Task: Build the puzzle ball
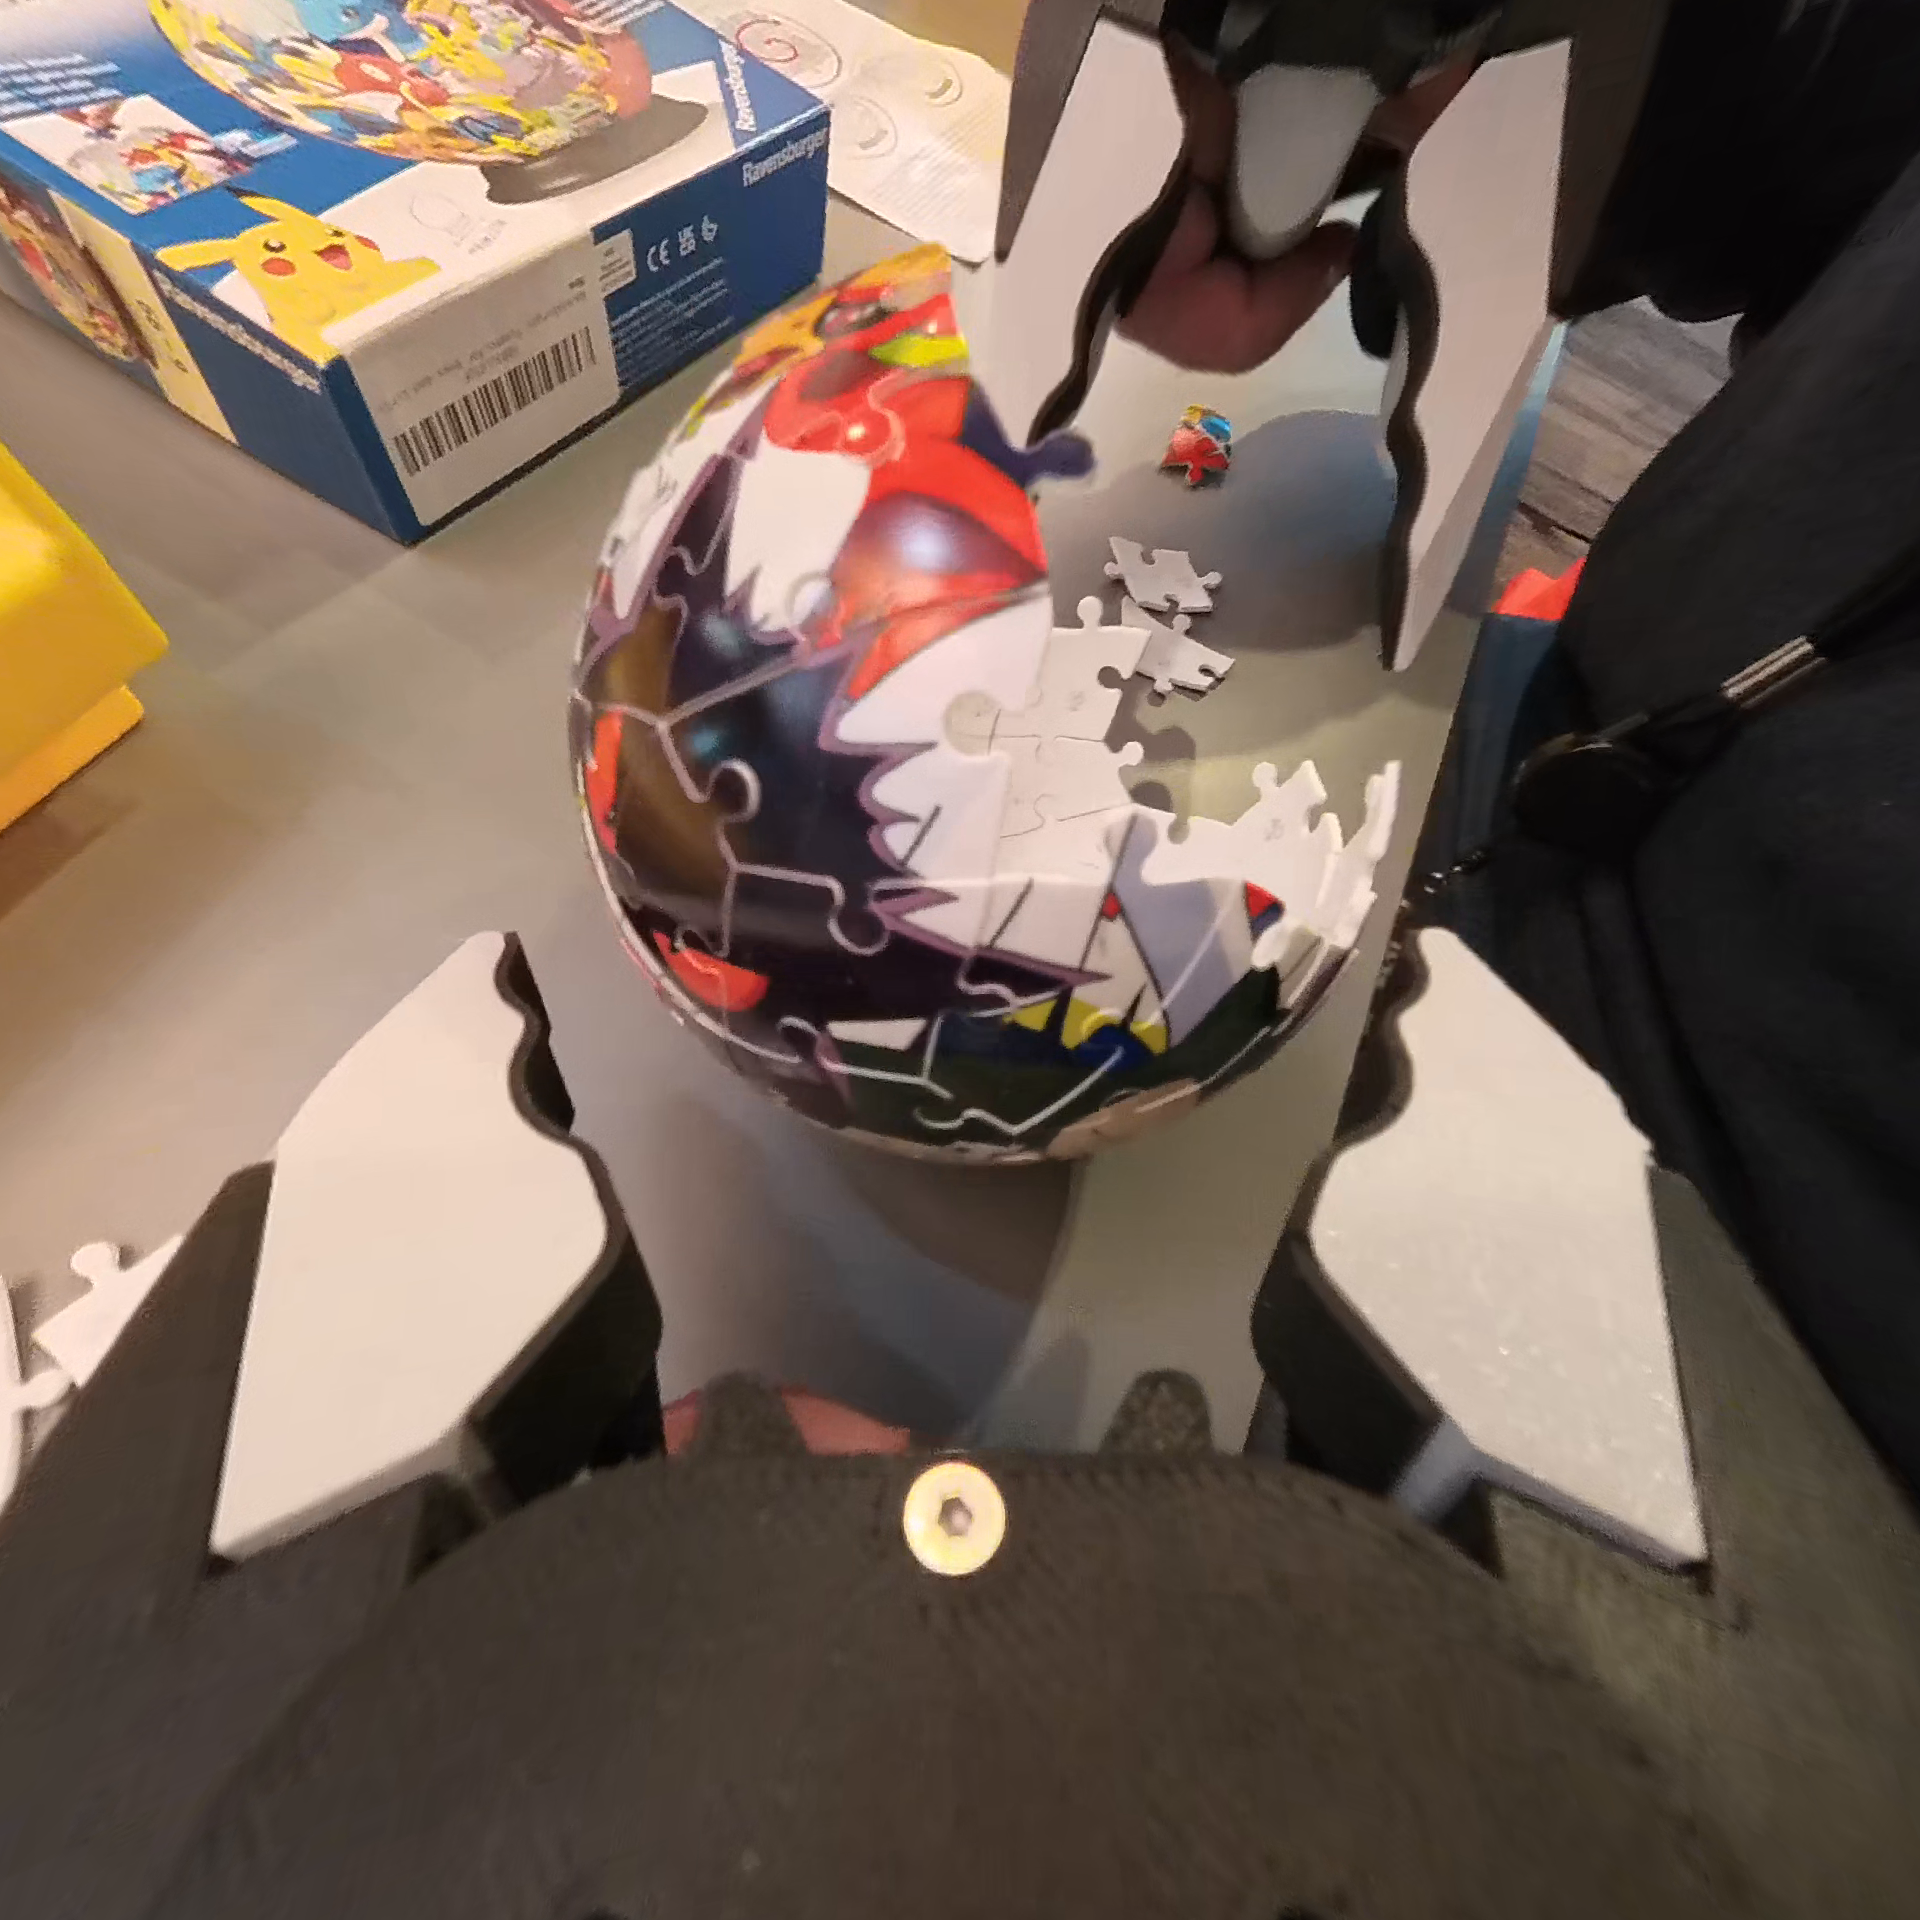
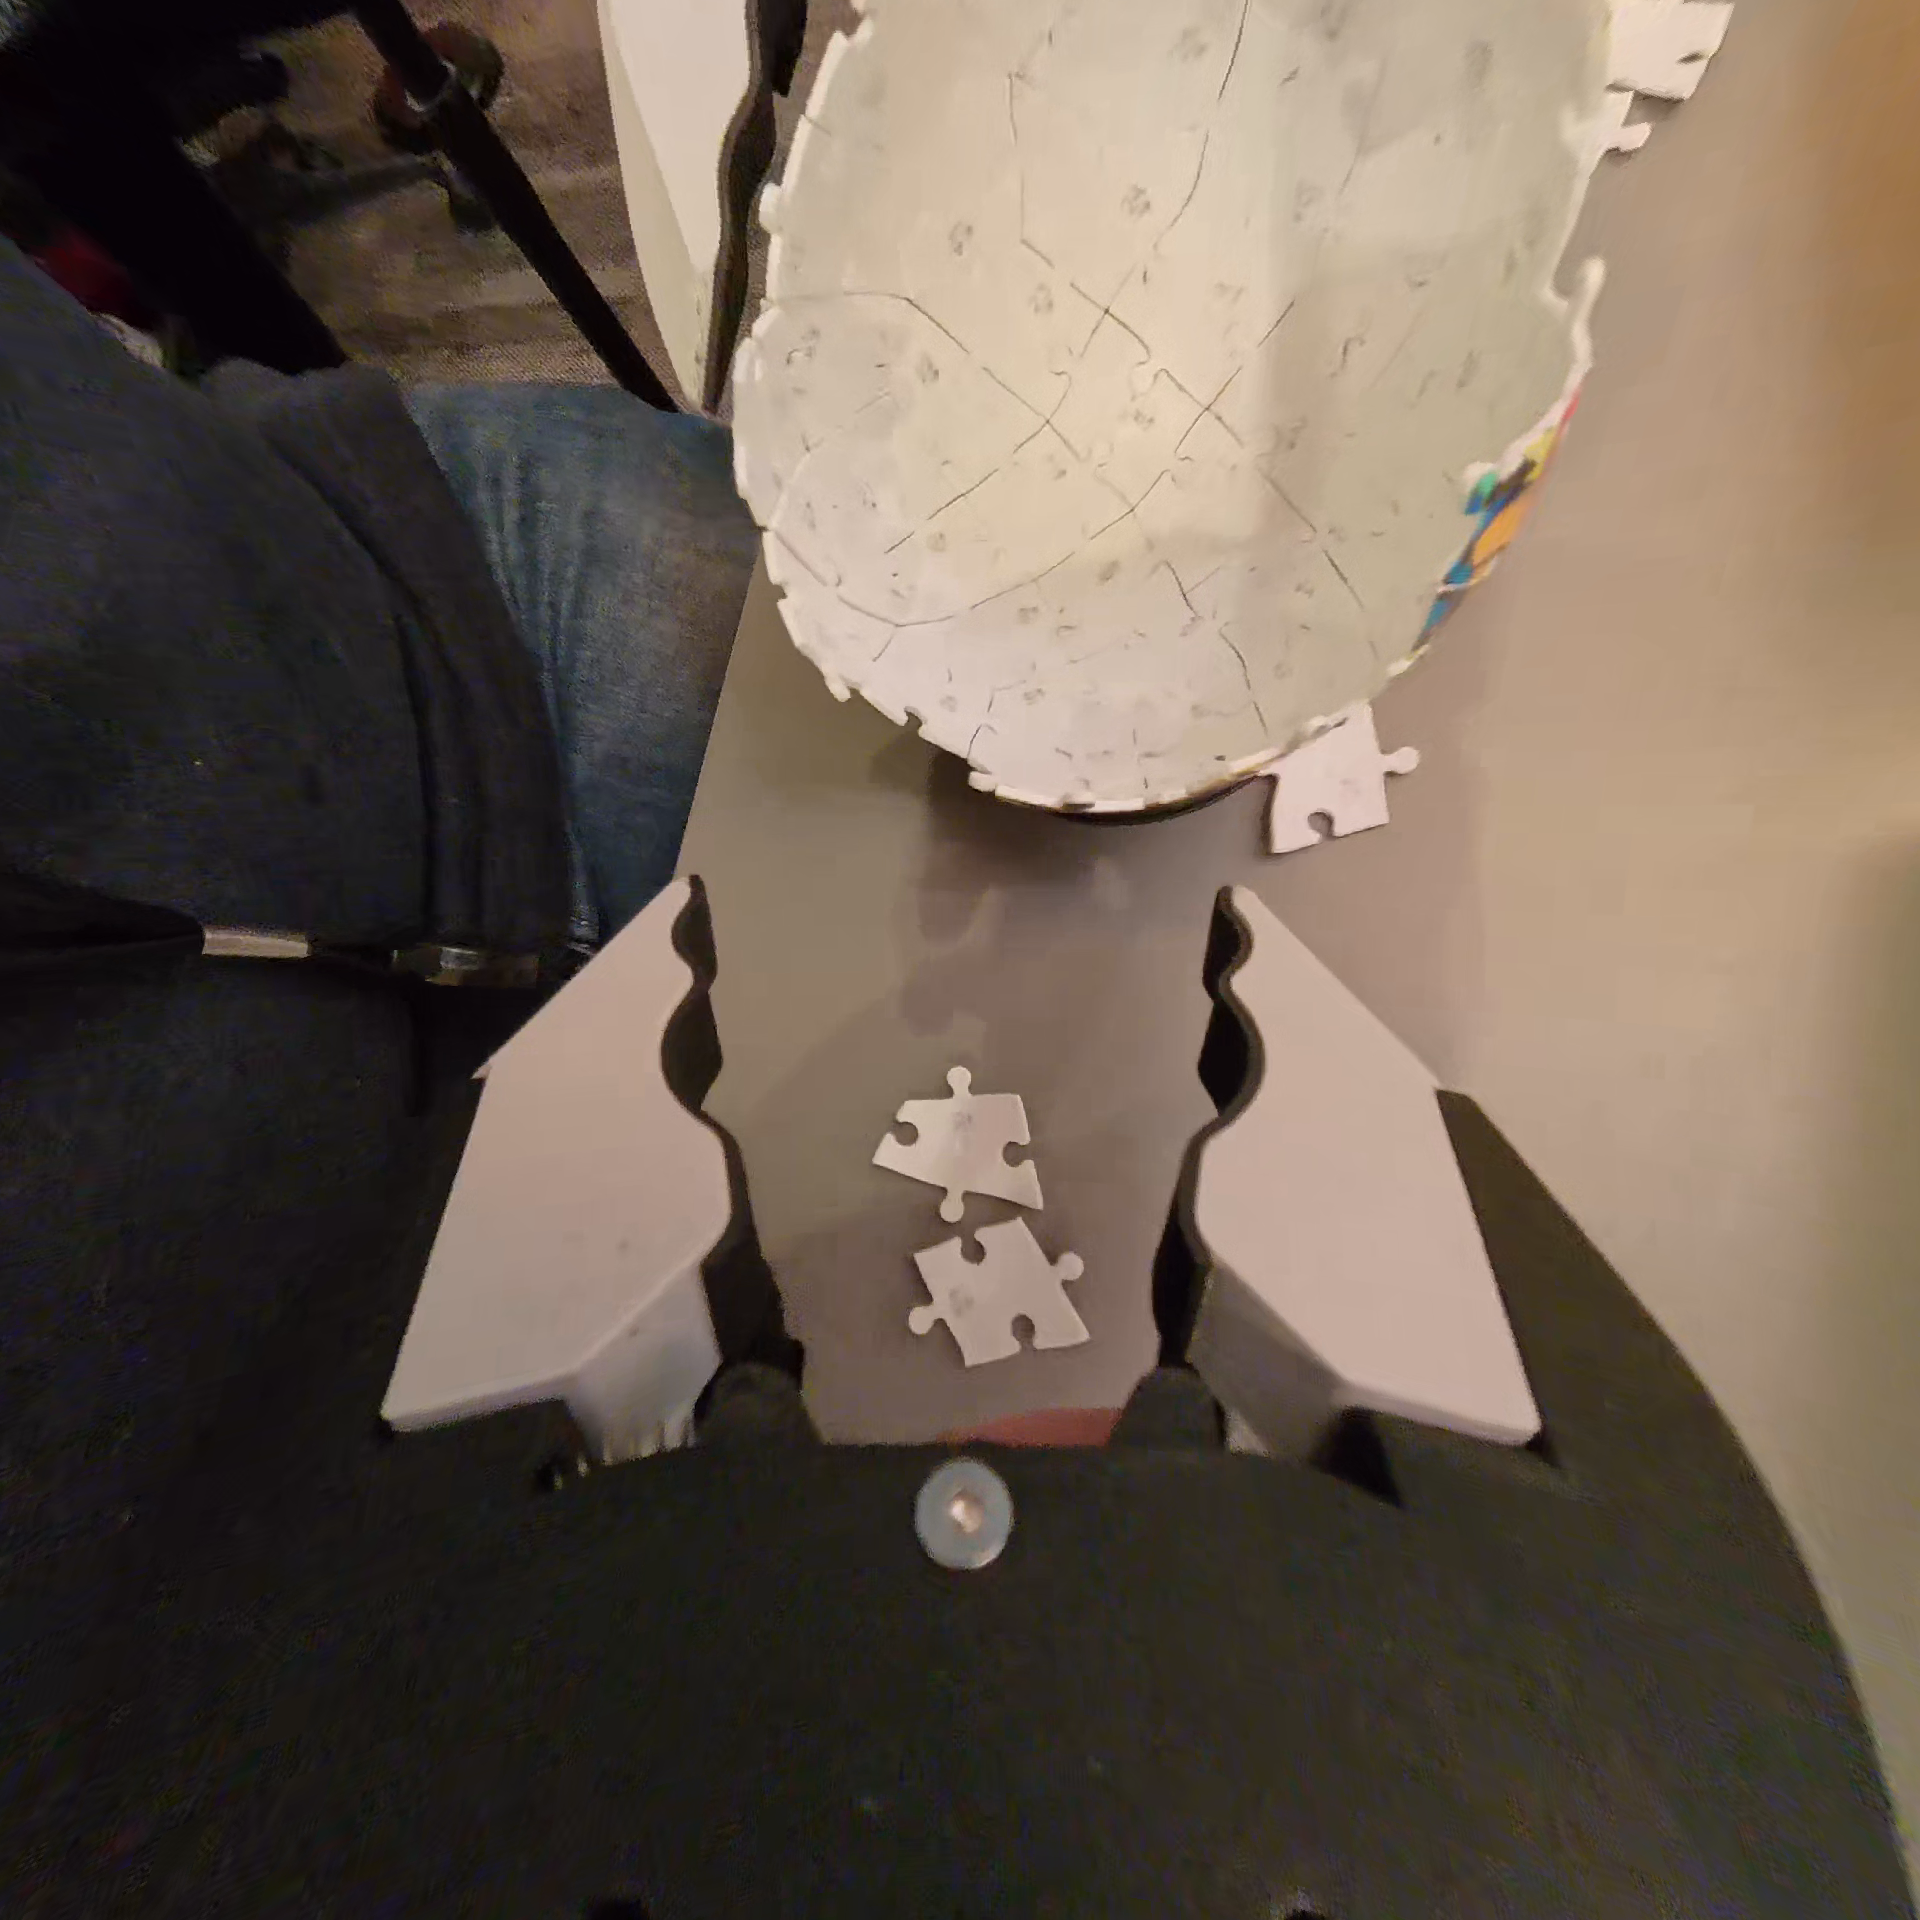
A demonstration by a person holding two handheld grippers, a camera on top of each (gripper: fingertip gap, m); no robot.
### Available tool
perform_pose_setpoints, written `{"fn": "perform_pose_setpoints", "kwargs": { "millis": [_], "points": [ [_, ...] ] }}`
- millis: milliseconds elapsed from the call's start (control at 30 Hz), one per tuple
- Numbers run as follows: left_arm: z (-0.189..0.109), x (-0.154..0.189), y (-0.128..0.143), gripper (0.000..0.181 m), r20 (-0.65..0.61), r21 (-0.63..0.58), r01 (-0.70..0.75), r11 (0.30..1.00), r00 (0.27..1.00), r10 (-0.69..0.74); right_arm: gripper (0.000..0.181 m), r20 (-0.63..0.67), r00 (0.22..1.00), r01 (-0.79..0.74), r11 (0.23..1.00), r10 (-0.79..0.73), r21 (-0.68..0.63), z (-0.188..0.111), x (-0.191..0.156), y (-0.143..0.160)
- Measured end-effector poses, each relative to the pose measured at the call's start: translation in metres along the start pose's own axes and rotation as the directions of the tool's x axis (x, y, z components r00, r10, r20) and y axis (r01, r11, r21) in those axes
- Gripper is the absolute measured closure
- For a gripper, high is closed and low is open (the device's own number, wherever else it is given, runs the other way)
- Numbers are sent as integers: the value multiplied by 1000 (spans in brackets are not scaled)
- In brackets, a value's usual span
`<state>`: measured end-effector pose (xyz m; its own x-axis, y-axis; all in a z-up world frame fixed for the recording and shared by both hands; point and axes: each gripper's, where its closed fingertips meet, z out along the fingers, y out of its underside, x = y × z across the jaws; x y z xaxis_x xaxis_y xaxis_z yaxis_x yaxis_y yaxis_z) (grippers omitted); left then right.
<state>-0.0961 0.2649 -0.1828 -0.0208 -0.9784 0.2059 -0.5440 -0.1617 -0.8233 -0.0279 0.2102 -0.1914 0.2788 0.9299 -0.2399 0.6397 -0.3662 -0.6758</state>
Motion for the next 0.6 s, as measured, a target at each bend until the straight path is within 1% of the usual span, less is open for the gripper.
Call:
{"fn": "perform_pose_setpoints", "kwargs": {
  "millis": [133,233,333,467,600],
  "points": [
    [-1,-4,-5,37,-60,-5,11,1000,998,-11,89,-29,999,-31,999,31,-6,8,2,1],
    [-6,-7,-14,46,-99,3,-2,1000,995,2,89,-42,998,-42,999,42,-10,8,4,2],
    [-6,-5,-20,49,-146,4,-21,1000,989,22,90,-23,998,-58,998,58,6,10,0,0],
    [-2,0,-13,45,-235,-25,-28,999,972,21,90,15,996,-87,996,86,24,15,-5,-3],
    [-1,3,-13,42,-286,10,-23,1000,958,25,92,44,992,-118,992,116,50,20,-8,-6]
  ]
}}
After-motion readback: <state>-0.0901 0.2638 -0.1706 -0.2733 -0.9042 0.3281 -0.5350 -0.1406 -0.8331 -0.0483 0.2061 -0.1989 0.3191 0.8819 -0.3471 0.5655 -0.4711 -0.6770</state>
